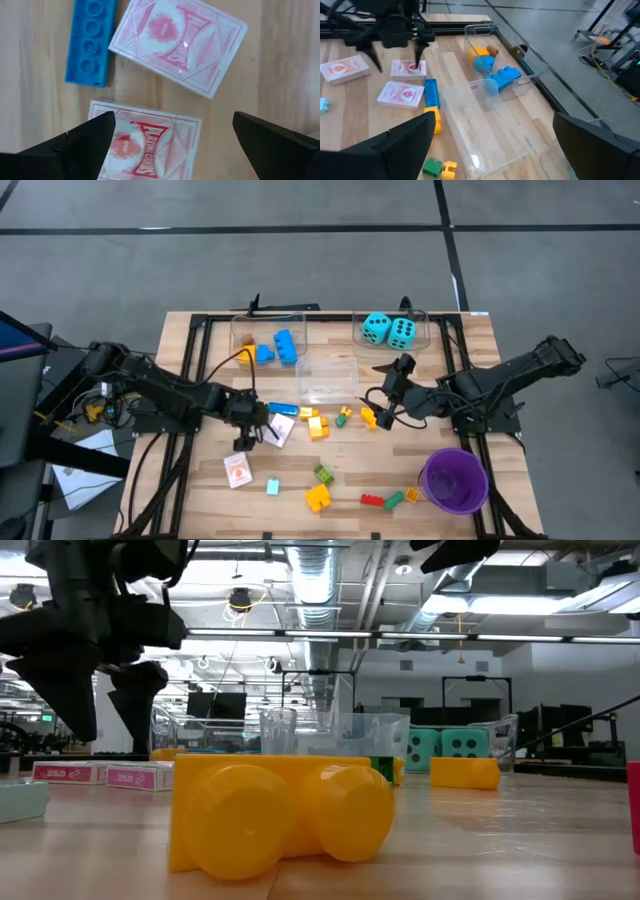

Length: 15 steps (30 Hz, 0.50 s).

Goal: Pick & Place Toys
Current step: Put the red deck of cards into the bottom transparent bin

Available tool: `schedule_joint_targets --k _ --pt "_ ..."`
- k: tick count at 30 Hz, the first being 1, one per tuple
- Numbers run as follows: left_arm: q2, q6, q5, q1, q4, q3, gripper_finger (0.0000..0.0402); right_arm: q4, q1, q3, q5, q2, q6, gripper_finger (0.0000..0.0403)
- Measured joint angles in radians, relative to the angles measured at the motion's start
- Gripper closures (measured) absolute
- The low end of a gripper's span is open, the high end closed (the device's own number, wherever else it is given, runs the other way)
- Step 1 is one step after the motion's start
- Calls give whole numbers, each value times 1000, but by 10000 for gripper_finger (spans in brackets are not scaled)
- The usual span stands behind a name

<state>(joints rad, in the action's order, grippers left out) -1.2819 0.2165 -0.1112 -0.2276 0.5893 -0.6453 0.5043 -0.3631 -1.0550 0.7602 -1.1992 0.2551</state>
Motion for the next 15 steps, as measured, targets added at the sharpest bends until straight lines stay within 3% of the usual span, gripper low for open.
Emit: schedule_joint_targets --k 7,15 --pt "0 -54 0 37 39 0 2 1 -1 0 -4 0 0 7" --pt "0 51 14 49 123 0 2 1 -1 0 -4 0 0 7"
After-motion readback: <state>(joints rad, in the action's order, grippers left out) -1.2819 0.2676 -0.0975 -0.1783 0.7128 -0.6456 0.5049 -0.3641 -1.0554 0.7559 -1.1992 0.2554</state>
